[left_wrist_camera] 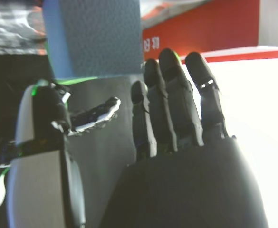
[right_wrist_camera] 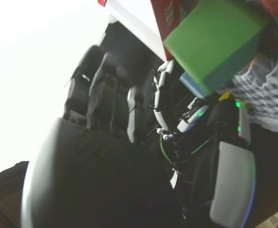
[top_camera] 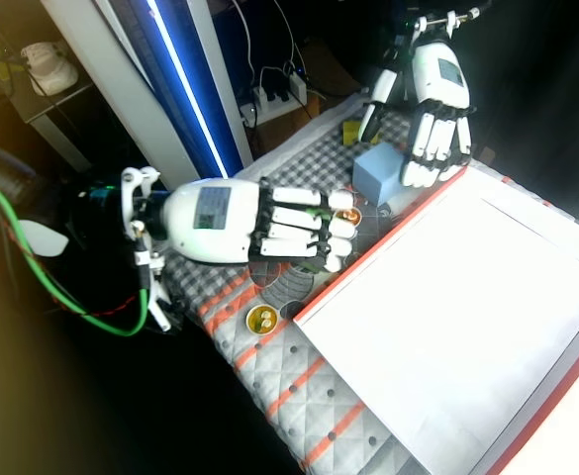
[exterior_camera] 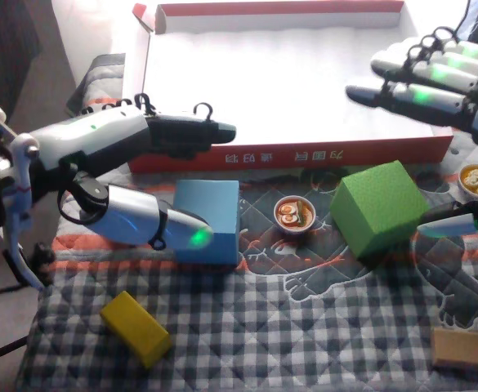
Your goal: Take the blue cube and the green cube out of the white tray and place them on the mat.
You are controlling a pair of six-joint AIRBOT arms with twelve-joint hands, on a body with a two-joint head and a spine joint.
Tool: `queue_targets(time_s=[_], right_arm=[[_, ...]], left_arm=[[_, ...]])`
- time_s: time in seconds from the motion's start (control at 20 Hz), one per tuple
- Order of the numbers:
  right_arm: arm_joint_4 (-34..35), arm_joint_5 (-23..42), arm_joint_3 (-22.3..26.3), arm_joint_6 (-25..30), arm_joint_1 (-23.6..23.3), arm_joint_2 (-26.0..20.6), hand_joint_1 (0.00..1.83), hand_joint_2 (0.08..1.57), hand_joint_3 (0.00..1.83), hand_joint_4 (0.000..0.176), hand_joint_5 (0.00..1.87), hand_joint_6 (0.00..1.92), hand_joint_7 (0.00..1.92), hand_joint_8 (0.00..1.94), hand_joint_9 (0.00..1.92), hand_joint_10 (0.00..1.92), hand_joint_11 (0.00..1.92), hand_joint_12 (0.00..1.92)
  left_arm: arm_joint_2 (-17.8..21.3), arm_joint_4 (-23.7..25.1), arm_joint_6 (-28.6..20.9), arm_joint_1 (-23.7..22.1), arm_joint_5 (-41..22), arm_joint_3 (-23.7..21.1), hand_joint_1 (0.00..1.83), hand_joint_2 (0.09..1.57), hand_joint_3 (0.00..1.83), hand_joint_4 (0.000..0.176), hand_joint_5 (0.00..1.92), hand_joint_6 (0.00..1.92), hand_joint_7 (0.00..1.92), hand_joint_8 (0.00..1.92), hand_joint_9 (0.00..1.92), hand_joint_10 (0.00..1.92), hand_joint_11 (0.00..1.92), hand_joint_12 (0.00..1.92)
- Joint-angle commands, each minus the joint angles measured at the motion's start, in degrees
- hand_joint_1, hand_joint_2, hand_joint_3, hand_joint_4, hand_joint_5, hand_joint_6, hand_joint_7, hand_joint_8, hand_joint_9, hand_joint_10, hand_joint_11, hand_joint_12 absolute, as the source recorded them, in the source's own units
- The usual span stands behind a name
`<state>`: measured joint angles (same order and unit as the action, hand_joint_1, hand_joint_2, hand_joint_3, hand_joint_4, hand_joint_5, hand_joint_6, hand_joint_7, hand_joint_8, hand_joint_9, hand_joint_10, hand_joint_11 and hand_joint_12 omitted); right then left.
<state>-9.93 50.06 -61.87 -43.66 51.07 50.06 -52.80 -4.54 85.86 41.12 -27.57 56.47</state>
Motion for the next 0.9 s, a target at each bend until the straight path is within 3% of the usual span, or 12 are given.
queue_targets(time_s=[0.0, 0.05, 0.1, 0.15, 0.2, 0.3, 0.35, 0.5, 0.6, 0.75, 0.8, 0.85], right_arm=[[1.4, 7.7, 0.2, 0.2, -0.2, -0.3, 0.75, 0.86, 0.00, 0.176, 0.00, 0.00, 0.00, 0.00, 0.00, 0.00, 0.00, 0.18], [2.8, 10.5, 0.2, 0.2, 0.6, -0.7, 0.71, 0.85, 0.01, 0.160, 0.00, 0.00, 0.00, 0.00, 0.01, 0.00, 0.00, 0.36], [5.3, 14.2, 0.2, 0.5, 1.6, -1.1, 0.86, 0.86, 0.01, 0.127, 0.00, 0.00, 0.00, 0.00, 0.00, 0.00, 0.00, 0.18], [7.0, 16.9, 0.2, 0.6, 2.4, -1.2, 0.92, 0.90, 0.01, 0.118, 0.00, 0.00, 0.00, 0.00, 0.00, 0.00, 0.00, 0.05], [9.2, 20.0, 0.3, 0.6, 3.2, -1.2, 0.89, 0.94, 0.03, 0.068, 0.00, 0.00, 0.00, 0.00, 0.00, 0.00, 0.00, 0.01], [12.4, 26.6, 0.7, 0.6, 5.0, -1.0, 0.70, 0.99, 0.01, 0.086, 0.00, 0.00, 0.05, 0.00, 0.05, 0.01, 0.07, 0.03], [13.5, 29.5, 1.2, 0.6, 5.9, -1.0, 0.66, 1.06, 0.01, 0.072, 0.00, 0.00, 0.02, 0.00, 0.05, 0.00, 0.06, 0.02], [13.9, 33.7, 2.6, 0.6, 7.7, -1.7, 0.66, 1.14, 0.01, 0.100, 0.12, 0.01, 0.18, 0.02, 0.25, 0.02, 0.23, 0.07], [13.9, 38.3, 3.7, 0.5, 8.6, -3.0, 0.57, 1.14, 0.01, 0.100, 0.13, 0.00, 0.19, 0.00, 0.21, 0.00, 0.20, 0.05], [13.7, 43.6, 4.7, -0.7, 9.0, -3.9, 0.62, 1.12, 0.00, 0.113, 0.16, 0.00, 0.25, 0.00, 0.27, 0.01, 0.27, 0.06], [12.8, 44.4, 4.9, -0.7, 9.0, -3.8, 0.66, 1.16, 0.00, 0.081, 0.14, 0.00, 0.30, 0.00, 0.34, 0.01, 0.31, 0.05], [12.6, 44.4, 4.9, -0.7, 9.0, -3.8, 0.66, 1.16, 0.00, 0.081, 0.14, 0.00, 0.30, 0.00, 0.34, 0.01, 0.31, 0.05]], left_arm=[[0.7, 0.5, -2.5, -0.2, -9.0, 0.0, 0.80, 0.90, 0.00, 0.169, 0.28, 0.00, 0.32, 0.00, 0.38, 0.04, 0.00, 0.74], [1.9, 2.2, -9.6, 0.7, -12.4, 0.2, 0.74, 0.90, 0.00, 0.175, 0.23, 0.00, 0.27, 0.00, 0.33, 0.01, 0.00, 0.56], [3.1, 2.9, -15.0, 1.8, -16.5, 0.6, 0.66, 0.89, 0.00, 0.176, 0.13, 0.01, 0.18, 0.01, 0.18, 0.01, 0.00, 0.25], [4.0, 2.2, -18.3, 2.7, -20.1, 0.8, 0.63, 0.89, 0.00, 0.176, 0.06, 0.00, 0.10, 0.00, 0.07, 0.01, 0.00, 0.05], [4.9, 0.9, -20.7, 3.9, -24.3, 0.9, 0.58, 0.89, 0.00, 0.176, 0.04, 0.00, 0.05, 0.00, 0.01, 0.00, 0.00, 0.01], [6.0, -1.5, -25.3, 6.4, -33.3, 0.7, 0.66, 0.91, 0.00, 0.172, 0.00, 0.00, 0.00, 0.00, 0.00, 0.00, 0.00, 0.00], [6.5, -2.4, -28.5, 8.0, -38.5, 0.6, 0.68, 0.90, 0.00, 0.128, 0.00, 0.00, 0.00, 0.00, 0.00, 0.00, 0.00, 0.00], [7.0, -5.1, -34.9, 13.4, -52.3, -0.2, 0.79, 0.89, 0.00, 0.094, 0.00, 0.00, 0.00, 0.00, 0.00, 0.00, 0.00, 0.00], [7.2, -6.7, -38.0, 17.5, -62.1, -1.3, 0.65, 0.92, 0.01, 0.160, 0.00, 0.00, 0.00, 0.00, 0.00, 0.00, 0.00, 0.00], [7.0, -7.4, -40.6, 20.4, -68.5, -2.1, 0.50, 0.98, 0.03, 0.175, 0.00, 0.00, 0.00, 0.00, 0.00, 0.00, 0.00, 0.00], [6.3, -7.9, -41.2, 21.1, -70.3, -2.1, 0.53, 1.03, 0.01, 0.155, 0.00, 0.00, 0.00, 0.00, 0.00, 0.00, 0.00, 0.00], [6.0, -8.3, -41.5, 21.4, -71.0, -2.1, 0.53, 1.03, 0.01, 0.155, 0.00, 0.00, 0.00, 0.00, 0.00, 0.00, 0.00, 0.00]])
